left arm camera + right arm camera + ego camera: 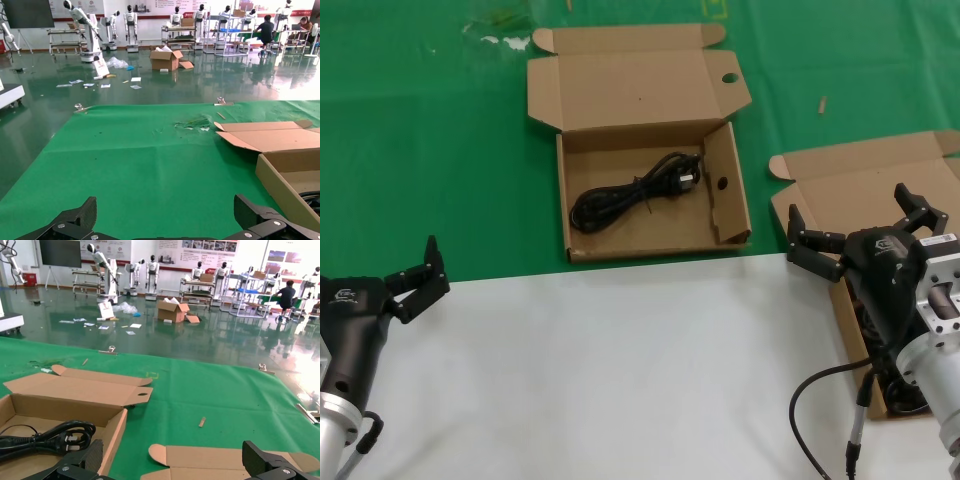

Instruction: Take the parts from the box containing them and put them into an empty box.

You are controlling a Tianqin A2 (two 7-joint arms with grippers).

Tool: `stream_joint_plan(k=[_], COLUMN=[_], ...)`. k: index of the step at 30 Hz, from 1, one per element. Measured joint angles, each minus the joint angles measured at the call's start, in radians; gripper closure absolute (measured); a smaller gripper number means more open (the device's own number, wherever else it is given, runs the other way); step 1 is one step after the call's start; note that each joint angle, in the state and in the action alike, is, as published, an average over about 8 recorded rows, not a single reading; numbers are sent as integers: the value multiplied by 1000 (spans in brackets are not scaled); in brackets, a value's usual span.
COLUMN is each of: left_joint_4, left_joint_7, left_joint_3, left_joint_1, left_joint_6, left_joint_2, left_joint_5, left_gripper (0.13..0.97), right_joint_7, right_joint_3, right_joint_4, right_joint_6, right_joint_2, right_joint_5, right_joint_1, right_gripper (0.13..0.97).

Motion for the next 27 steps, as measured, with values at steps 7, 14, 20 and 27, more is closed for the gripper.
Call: stream_joint_plan(k=[7,14,20,27], left_joint_4=[0,0,0,0], left_joint_7=[0,0,0,0], left_joint_3=[0,0,0,0], left_joint_1=[0,0,0,0], left_joint_6=[0,0,0,0], left_joint_2=[0,0,0,0], left_joint_5=[0,0,0,0], left_gripper=[132,132,132,132], right_joint_7=[0,0,0,0], right_joint_3=[0,0,0,0], right_joint_4=[0,0,0,0], right_joint_6=[0,0,0,0], right_joint_2=[0,0,0,0], right_joint_5=[0,0,0,0], right_joint_1=[0,0,0,0], right_gripper=[129,129,129,129])
